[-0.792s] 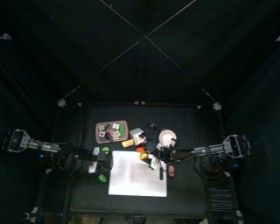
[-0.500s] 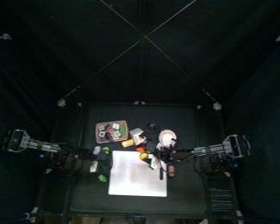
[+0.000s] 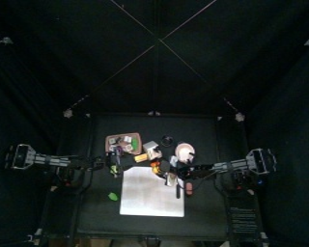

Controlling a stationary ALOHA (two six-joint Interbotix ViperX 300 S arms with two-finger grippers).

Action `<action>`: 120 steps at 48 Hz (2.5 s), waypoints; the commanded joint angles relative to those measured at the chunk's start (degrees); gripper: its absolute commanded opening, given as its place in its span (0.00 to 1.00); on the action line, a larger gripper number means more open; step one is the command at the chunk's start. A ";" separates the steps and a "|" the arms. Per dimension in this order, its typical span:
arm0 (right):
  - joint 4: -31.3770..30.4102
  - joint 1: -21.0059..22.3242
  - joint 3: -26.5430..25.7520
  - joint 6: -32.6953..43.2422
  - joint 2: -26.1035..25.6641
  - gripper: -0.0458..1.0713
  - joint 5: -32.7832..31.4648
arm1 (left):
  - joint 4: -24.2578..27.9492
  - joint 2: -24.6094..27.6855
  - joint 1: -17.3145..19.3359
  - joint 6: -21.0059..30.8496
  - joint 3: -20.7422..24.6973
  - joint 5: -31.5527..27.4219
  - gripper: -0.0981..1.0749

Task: Remove corn husk

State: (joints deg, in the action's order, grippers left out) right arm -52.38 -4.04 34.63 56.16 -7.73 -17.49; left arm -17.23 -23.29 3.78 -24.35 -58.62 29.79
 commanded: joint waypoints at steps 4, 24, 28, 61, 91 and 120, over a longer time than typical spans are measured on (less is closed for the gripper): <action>-3.25 -0.62 -1.58 -0.09 -1.23 0.54 -0.88 | -0.35 6.06 -0.18 0.26 4.04 1.05 0.80; -4.39 -2.37 -2.11 0.09 -0.88 0.54 -2.55 | -10.20 14.85 -2.02 0.26 10.11 1.14 0.80; -4.39 -2.37 -2.02 0.18 -0.88 0.54 -2.64 | -12.57 14.33 -2.81 0.09 10.20 0.88 0.80; -4.13 -2.64 -2.20 0.09 -0.18 0.54 -2.72 | 16.52 11.95 -2.81 -0.79 10.99 -10.28 0.80; -4.13 -3.16 -2.55 0.09 1.41 0.54 -2.55 | 19.07 17.14 -0.18 -0.70 14.15 -7.12 0.80; -4.13 -3.25 -2.64 0.09 1.41 0.54 -2.72 | 16.26 19.34 0.26 -0.70 14.85 -7.21 0.67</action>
State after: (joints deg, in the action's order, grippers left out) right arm -56.43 -6.94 33.57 56.25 -5.36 -20.65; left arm -0.79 -3.87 3.52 -25.14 -45.18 22.15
